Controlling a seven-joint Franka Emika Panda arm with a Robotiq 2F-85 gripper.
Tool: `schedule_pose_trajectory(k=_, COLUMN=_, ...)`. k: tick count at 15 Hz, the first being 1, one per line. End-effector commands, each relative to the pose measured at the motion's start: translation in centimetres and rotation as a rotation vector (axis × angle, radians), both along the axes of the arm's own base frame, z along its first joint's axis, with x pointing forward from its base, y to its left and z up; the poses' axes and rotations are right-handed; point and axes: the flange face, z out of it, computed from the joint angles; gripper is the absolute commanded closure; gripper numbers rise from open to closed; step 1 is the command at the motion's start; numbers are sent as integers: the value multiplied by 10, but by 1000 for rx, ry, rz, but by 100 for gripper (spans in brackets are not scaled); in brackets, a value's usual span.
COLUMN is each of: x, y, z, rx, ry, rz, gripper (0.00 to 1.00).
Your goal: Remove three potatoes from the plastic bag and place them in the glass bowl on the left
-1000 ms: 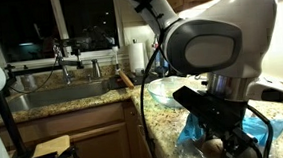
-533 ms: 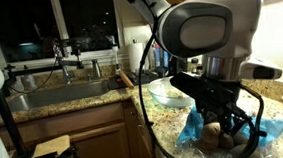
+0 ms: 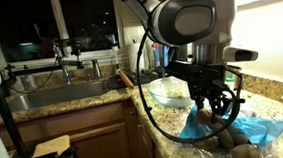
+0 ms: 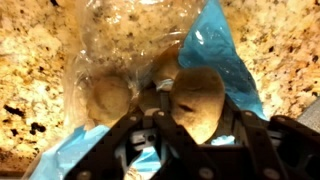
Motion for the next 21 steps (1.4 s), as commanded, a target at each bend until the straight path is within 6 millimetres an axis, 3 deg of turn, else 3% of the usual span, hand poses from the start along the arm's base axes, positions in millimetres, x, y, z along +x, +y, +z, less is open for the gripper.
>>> schedule_pose_trajectory(k=1, x=7, y=19, z=20, rx=-23, ry=-1, rz=-2, gripper=75)
schedule_pose_trajectory(k=12, x=53, y=78, z=54, rx=-64, ry=-69, rz=74, gripper=75)
schedule_pose_trajectory(k=16, x=66, y=99, z=51, rx=-58, ry=-77, rz=120, gripper=75)
schedule_pose_trajectory(k=21, x=74, y=125, z=30, rx=-42, ry=-48, rz=192, gripper=75)
